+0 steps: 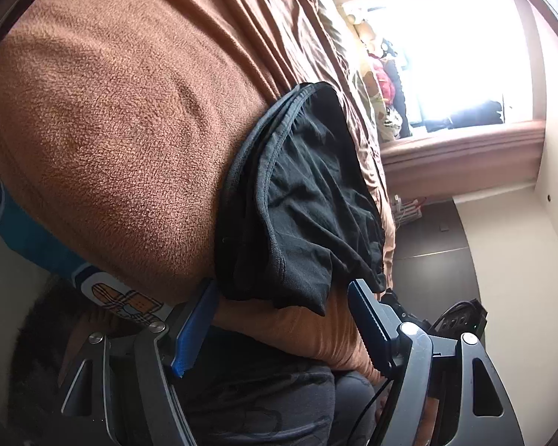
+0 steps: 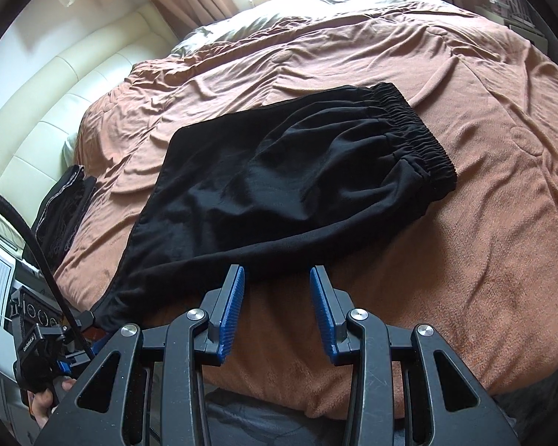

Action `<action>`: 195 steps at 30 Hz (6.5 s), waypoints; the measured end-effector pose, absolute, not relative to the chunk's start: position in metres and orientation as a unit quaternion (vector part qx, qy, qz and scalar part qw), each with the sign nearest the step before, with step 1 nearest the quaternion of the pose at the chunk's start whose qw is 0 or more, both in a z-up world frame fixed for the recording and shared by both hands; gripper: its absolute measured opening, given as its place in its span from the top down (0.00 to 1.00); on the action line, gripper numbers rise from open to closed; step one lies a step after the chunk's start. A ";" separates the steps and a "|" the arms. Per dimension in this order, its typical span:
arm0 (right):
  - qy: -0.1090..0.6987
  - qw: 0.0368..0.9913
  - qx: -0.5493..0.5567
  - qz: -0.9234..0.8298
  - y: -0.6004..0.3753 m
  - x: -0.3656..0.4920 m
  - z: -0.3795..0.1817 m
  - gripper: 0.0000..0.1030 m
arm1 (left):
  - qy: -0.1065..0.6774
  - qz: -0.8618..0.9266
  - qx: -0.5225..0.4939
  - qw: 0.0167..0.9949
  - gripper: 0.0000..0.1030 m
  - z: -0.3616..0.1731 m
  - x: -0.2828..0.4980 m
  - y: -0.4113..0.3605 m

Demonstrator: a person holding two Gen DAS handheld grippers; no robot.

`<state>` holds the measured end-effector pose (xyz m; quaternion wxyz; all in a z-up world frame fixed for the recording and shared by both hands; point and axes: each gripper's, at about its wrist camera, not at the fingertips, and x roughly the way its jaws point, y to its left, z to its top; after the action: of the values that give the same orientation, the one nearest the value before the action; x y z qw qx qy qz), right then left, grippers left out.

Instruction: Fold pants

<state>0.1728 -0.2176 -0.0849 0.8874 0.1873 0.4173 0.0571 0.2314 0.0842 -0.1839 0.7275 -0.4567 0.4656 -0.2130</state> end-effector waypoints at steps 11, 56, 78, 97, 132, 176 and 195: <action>0.412 0.890 0.187 0.060 -0.216 0.172 -0.084 0.66 | 0.401 -0.225 -0.473 0.751 0.29 -0.164 0.224 0.088; 0.460 0.875 0.120 0.091 -0.169 0.235 -0.090 0.81 | 0.422 -0.144 -0.492 0.747 0.86 -0.192 0.234 0.082; 0.481 0.865 0.128 0.067 -0.169 0.337 -0.117 0.81 | 0.425 -0.068 -0.505 0.748 0.78 -0.189 0.243 0.073; 0.495 0.863 0.095 0.042 -0.162 0.430 -0.130 0.86 | 0.419 -0.058 -0.510 0.749 0.89 -0.193 0.240 0.073; 0.505 0.827 0.212 0.131 -0.187 0.295 -0.124 0.88 | 0.374 -0.112 -0.462 0.796 0.93 -0.113 0.250 0.051; 0.383 0.859 0.328 0.088 -0.370 0.173 -0.094 0.38 | 0.399 -0.268 -0.314 0.819 0.93 -0.046 0.302 -0.108; 0.364 0.849 0.382 0.003 -0.424 0.088 -0.090 0.35 | 0.485 -0.328 -0.248 0.772 0.93 -0.097 0.304 -0.222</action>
<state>0.0882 -0.4236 -0.0898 0.8495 0.3821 0.3638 0.0035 0.3044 -0.2219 -0.0966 0.7717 -0.2477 0.4854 -0.3279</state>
